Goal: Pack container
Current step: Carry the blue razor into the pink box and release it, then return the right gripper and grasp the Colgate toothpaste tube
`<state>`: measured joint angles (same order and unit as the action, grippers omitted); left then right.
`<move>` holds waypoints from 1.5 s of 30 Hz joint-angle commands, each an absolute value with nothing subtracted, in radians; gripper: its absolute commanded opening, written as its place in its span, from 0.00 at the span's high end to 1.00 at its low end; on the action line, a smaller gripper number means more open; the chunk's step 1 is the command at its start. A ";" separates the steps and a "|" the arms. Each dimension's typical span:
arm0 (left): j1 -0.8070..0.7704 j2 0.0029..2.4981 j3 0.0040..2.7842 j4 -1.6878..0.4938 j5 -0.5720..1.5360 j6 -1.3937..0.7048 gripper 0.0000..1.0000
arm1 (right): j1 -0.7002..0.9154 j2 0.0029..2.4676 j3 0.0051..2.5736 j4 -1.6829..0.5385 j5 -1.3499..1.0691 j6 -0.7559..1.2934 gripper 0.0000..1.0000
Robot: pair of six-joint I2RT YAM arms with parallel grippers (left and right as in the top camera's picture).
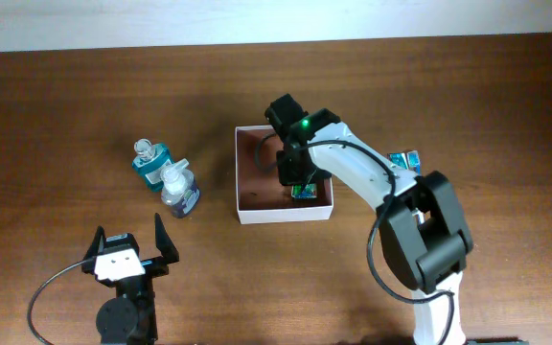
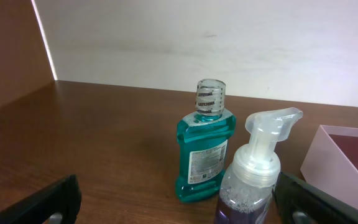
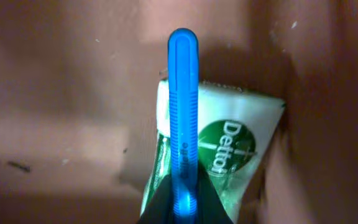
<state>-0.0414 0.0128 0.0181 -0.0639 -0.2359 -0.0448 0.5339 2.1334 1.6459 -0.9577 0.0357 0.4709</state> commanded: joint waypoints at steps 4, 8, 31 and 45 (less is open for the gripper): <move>-0.036 0.007 0.009 -0.061 -0.225 -0.029 0.01 | 0.537 2.151 1.648 -0.955 0.057 0.480 0.76; -0.036 0.007 0.009 -0.061 -0.225 -0.029 0.00 | 0.537 2.148 1.656 -0.961 0.057 0.471 0.68; -0.036 0.007 0.009 -0.061 -0.225 -0.029 0.01 | 0.392 2.003 1.999 -1.401 0.169 0.370 0.54; -0.036 0.007 0.009 -0.061 -0.225 -0.029 0.01 | 0.187 2.003 1.967 -1.485 0.160 0.241 0.54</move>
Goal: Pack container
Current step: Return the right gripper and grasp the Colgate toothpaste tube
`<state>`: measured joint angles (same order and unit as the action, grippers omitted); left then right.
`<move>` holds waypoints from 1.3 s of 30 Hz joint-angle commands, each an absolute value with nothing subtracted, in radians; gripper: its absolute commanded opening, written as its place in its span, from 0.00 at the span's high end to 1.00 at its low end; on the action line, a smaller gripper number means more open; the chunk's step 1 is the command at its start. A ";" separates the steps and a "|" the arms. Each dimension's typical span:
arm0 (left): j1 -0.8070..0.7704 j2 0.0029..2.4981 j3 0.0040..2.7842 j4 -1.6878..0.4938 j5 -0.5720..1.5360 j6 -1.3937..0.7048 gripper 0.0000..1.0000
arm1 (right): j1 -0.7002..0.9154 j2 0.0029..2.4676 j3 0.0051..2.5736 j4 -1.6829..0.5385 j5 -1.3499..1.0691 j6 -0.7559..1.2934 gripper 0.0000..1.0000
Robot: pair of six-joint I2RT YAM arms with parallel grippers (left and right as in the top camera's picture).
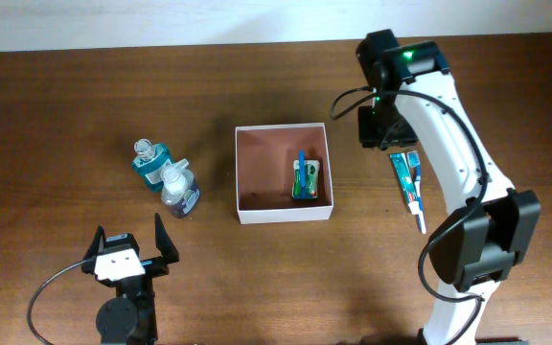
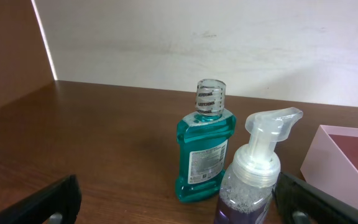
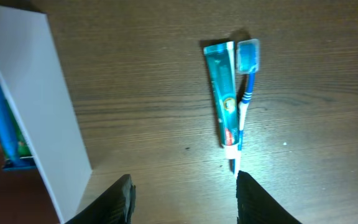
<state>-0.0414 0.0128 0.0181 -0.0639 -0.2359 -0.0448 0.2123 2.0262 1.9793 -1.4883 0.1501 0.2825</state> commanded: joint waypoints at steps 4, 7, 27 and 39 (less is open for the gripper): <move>-0.036 0.007 0.009 -0.061 -0.225 -0.029 0.01 | 0.162 2.003 1.929 -1.471 0.162 0.239 0.54; -0.036 0.007 0.009 -0.061 -0.225 -0.029 0.01 | 0.137 2.003 1.885 -1.450 0.162 0.239 0.54; -0.036 0.007 0.009 -0.061 -0.225 -0.029 0.01 | -0.001 2.003 1.441 -1.146 0.033 0.084 0.55; -0.036 0.007 0.009 -0.061 -0.225 -0.029 0.01 | -0.001 2.003 1.250 -0.978 0.034 0.075 0.54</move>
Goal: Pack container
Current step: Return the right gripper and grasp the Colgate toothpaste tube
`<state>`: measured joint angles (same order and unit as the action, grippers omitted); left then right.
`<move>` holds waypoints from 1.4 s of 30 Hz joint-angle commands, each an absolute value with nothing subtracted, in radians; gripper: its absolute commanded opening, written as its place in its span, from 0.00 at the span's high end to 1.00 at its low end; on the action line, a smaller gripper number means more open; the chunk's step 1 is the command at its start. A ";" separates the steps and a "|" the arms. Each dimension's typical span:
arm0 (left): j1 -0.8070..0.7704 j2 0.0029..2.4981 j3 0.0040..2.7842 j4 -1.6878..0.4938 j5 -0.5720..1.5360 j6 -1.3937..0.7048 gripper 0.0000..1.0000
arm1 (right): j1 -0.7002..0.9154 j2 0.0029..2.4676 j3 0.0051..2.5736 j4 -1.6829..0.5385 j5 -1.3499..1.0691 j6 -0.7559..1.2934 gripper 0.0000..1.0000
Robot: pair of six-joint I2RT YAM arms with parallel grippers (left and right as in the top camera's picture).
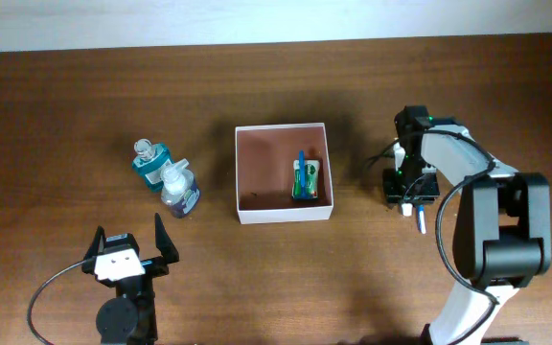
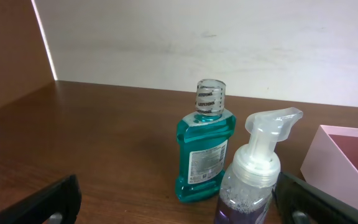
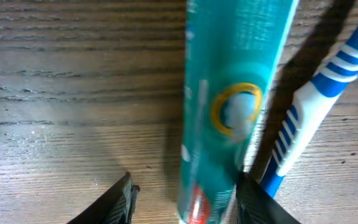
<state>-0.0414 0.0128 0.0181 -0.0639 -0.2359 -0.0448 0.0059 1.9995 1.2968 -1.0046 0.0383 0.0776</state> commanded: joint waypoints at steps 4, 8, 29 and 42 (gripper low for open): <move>-0.036 0.007 0.009 -0.061 -0.225 -0.029 0.00 | -0.001 2.003 1.249 -0.970 0.034 0.075 0.55; -0.036 0.007 0.009 -0.061 -0.225 -0.029 0.01 | -0.001 2.003 1.249 -0.950 0.034 0.075 0.55; -0.036 0.007 0.009 -0.061 -0.225 -0.029 0.01 | -0.001 2.003 1.264 -0.958 0.032 0.086 0.96; -0.036 0.007 0.009 -0.061 -0.225 -0.029 0.01 | 0.084 1.974 1.613 -1.247 -0.110 0.099 0.96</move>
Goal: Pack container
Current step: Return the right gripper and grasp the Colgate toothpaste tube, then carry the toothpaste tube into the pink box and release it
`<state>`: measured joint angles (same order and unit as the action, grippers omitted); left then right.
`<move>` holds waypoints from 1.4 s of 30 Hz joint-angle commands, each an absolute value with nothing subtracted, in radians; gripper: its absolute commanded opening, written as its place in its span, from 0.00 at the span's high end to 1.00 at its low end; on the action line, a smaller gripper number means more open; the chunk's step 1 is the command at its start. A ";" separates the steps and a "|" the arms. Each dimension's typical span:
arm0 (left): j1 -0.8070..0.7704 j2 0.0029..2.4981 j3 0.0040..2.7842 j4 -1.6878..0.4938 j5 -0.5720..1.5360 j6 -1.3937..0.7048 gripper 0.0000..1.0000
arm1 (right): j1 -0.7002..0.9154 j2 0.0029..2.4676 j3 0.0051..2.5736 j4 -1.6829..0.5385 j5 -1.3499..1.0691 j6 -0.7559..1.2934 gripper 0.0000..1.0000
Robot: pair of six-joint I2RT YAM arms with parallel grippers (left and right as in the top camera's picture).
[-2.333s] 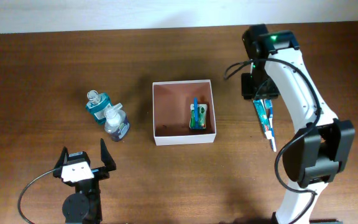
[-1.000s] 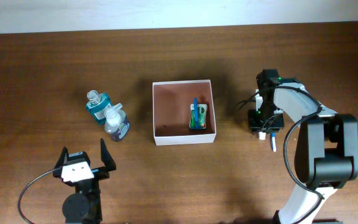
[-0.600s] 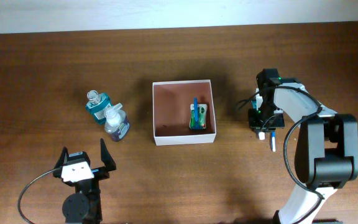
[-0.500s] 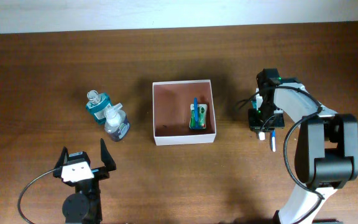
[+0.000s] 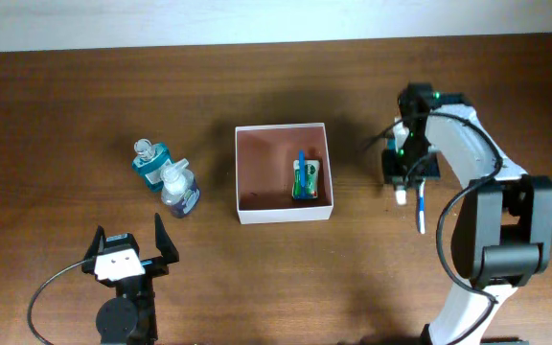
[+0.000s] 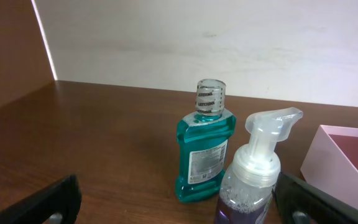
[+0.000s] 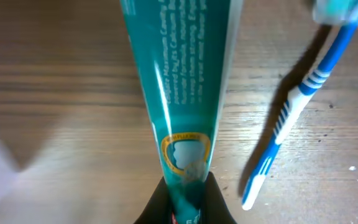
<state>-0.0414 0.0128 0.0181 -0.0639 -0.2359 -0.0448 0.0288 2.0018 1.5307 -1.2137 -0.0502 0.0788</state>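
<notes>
The white box (image 5: 241, 163) with a brown floor stands mid-table and holds a green soap packet (image 5: 306, 180) and a blue razor (image 5: 302, 163). My right gripper (image 7: 185, 200) is shut on a teal toothpaste tube (image 7: 178, 74), lifted above the table to the right of the box. A blue-and-white toothbrush (image 7: 297, 109) lies on the table beside it. A teal mouthwash bottle (image 6: 205, 149) and a clear pump bottle (image 6: 253, 177) of purple soap stand left of the box. My left gripper (image 6: 179, 205) is open near the front edge, pointing at the bottles.
The box's pink wall (image 6: 340, 162) shows at the right of the left wrist view. A pale wall (image 6: 216, 43) runs behind the table. My right arm (image 5: 468, 153) reaches along the table's right side.
My right gripper was open around the toothpaste tube lying on the table; now it is shut on the tube and holds it higher. The toothbrush stays on the table. The left arm has not moved.
First my right gripper was inside the box over the razor and soap packet. Then it was open above the tube and toothbrush right of the box, then low around the tube. Now it holds the tube off the table.
</notes>
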 commanded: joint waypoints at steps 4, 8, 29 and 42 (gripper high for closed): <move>-0.036 0.007 0.009 -0.061 -0.225 -0.029 0.01 | 0.168 1.939 1.707 -1.305 -0.113 0.152 0.95; -0.036 0.007 0.009 -0.061 -0.225 -0.029 0.01 | 0.252 1.904 1.780 -1.345 -0.113 0.218 0.95; -0.036 0.007 0.009 -0.061 -0.225 -0.029 0.00 | 0.550 1.871 1.702 -1.172 0.005 0.463 0.95; -0.036 0.007 0.009 -0.061 -0.225 -0.029 0.01 | 0.548 1.872 1.551 -1.009 0.015 0.481 0.94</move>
<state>-0.0414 0.0128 0.0181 -0.0639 -0.2359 -0.0448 0.5488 1.8748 1.5890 -1.0321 -0.0078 0.4686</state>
